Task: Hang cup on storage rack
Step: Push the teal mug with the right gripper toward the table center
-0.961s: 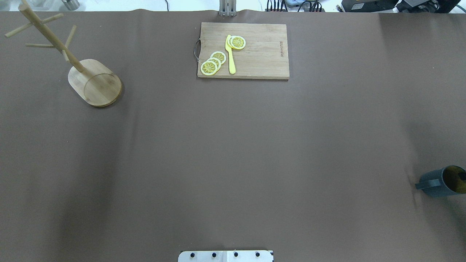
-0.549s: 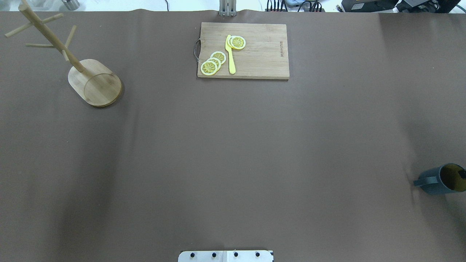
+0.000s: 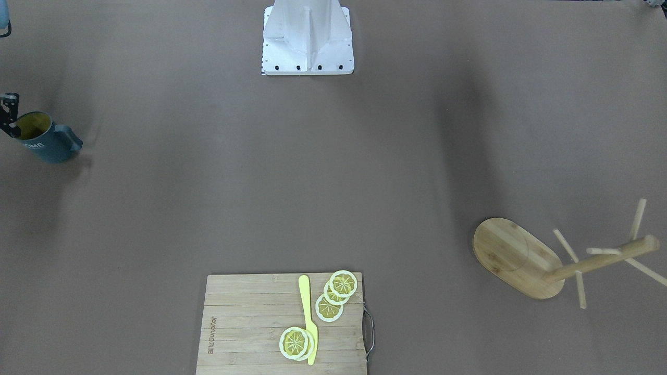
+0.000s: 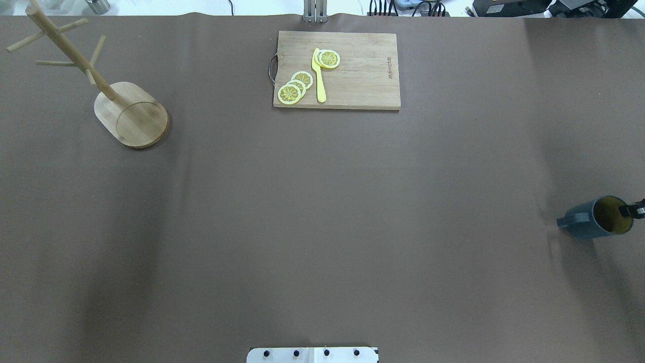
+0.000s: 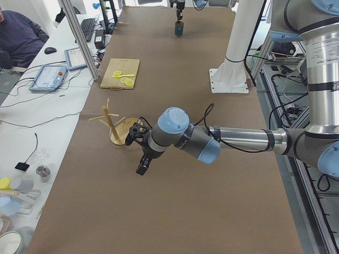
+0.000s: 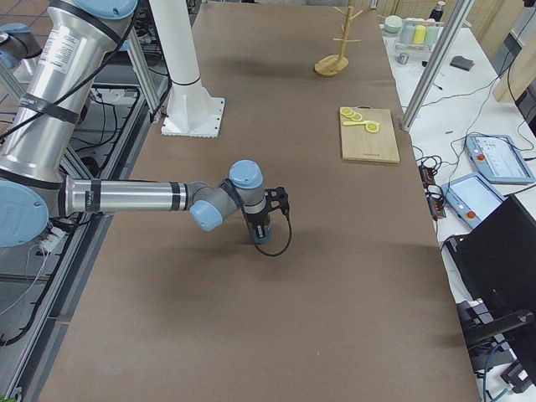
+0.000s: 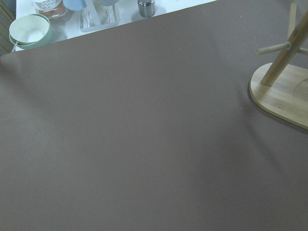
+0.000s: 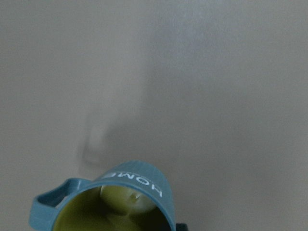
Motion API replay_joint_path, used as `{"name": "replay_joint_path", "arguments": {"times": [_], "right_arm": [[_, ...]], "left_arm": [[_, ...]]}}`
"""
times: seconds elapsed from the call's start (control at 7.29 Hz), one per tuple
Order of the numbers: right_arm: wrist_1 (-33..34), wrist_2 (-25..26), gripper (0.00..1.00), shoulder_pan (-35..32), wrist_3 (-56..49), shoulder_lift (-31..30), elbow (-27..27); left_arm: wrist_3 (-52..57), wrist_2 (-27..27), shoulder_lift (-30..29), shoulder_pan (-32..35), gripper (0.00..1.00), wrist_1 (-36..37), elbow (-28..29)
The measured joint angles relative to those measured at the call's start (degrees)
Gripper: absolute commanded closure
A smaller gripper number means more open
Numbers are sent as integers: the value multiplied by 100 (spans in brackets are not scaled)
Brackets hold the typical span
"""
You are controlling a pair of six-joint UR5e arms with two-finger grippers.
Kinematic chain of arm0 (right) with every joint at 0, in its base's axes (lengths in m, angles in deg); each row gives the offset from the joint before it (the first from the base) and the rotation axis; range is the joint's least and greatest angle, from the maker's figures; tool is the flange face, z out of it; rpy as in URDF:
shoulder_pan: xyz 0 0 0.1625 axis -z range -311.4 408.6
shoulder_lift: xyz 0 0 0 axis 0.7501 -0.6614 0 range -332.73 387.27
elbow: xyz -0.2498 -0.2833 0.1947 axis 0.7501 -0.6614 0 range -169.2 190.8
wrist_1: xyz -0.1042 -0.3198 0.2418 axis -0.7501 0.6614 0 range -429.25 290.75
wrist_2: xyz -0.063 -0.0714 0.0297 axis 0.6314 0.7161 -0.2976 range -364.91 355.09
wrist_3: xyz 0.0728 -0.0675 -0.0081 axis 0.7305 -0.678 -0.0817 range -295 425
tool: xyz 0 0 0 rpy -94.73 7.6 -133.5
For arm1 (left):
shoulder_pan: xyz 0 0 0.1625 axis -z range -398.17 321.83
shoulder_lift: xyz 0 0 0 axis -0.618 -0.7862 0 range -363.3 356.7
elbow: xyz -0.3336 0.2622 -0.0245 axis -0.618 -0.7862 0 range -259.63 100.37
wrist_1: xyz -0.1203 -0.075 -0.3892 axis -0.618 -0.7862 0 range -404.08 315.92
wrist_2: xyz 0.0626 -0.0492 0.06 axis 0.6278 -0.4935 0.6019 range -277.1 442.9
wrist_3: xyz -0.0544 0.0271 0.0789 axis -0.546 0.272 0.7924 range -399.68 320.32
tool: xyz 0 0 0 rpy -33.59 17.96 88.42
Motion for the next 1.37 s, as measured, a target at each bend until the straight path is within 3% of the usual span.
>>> {"name": "replay_joint_path", "arguments": {"times": [0.41,0.82,1.37], "right_arm": [[1348,-31,100,-57,753,1493,21],[2469,54,100,376,1907,2932,13],[3610,1084,100,1788,4200,4520,-32]], "left_arm": [[-8,0,1,0,1,0,-4],[-11,-2,1,-7,1,5,3],[-149,-9,1,-5,1,1,-9]]}}
